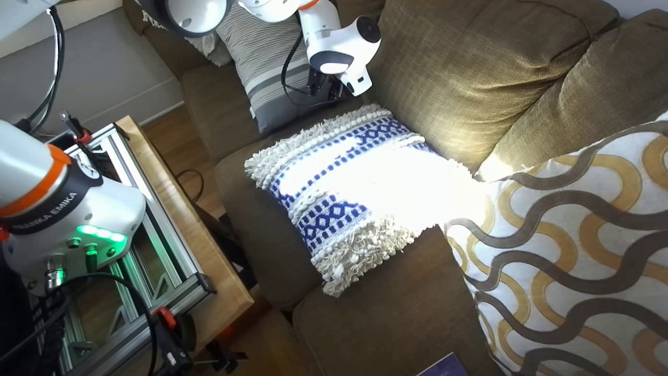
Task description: Put the brown pillow on the left corner of the couch then put the gray pillow on the blue pillow
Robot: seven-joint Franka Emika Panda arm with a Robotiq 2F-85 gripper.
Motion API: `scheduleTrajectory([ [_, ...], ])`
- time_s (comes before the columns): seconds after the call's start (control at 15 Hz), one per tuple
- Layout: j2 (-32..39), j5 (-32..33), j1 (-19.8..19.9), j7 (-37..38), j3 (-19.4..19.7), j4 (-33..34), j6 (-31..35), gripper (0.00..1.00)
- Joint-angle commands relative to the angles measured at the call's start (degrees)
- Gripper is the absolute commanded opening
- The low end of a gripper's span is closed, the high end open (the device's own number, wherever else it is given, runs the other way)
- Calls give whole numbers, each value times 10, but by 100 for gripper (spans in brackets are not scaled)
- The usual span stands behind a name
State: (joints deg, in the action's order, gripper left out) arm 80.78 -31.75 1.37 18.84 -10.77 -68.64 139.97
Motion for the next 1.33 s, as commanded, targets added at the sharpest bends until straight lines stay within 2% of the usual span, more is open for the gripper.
scheduleTrajectory([
  [0.0,68,-5,1,3,-21,87,23,100],
  [0.13,91,-2,-2,7,-26,120,37,100],
  [0.2,47,-15,3,-8,-30,56,61,100],
  [0.33,52,-13,-1,0,-30,60,83,100],
  [0.53,51,-7,-7,17,-23,58,80,100],
  [0.8,51,3,-8,33,-19,63,32,100],
  [1.27,49,17,-31,64,-3,68,-28,100],
])
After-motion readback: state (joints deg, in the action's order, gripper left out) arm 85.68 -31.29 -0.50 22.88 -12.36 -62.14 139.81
